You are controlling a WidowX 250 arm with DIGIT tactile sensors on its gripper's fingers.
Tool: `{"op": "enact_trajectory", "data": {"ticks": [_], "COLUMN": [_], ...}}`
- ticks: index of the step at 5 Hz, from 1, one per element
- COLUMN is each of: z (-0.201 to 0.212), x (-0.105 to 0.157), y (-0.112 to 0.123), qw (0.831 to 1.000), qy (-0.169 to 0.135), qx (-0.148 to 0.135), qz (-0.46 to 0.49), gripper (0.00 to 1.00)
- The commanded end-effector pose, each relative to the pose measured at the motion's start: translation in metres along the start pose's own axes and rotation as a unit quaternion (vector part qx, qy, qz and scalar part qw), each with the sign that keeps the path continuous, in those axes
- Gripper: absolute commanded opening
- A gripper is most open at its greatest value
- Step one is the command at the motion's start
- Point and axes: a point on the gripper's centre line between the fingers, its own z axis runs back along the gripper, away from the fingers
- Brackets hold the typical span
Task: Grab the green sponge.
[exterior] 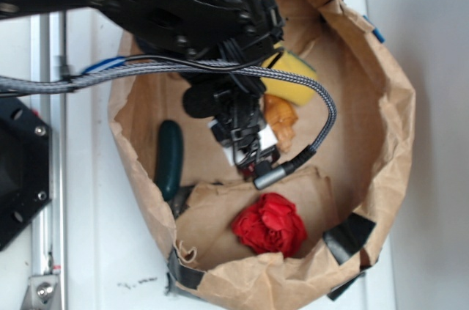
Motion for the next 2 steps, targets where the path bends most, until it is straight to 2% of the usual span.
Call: {"op": "enact_trajectory", "data": {"ticks": [1, 2], "z": [-0.045, -0.061], "x": [0.033, 0.050], "y": [0.009, 0.015], "qw": [0.998, 0.996], "qy": [0.003, -0.012], "qx": [0.045, 0.066], "qz": [0.050, 0.066], "gripper": [1.00, 1.00]}}
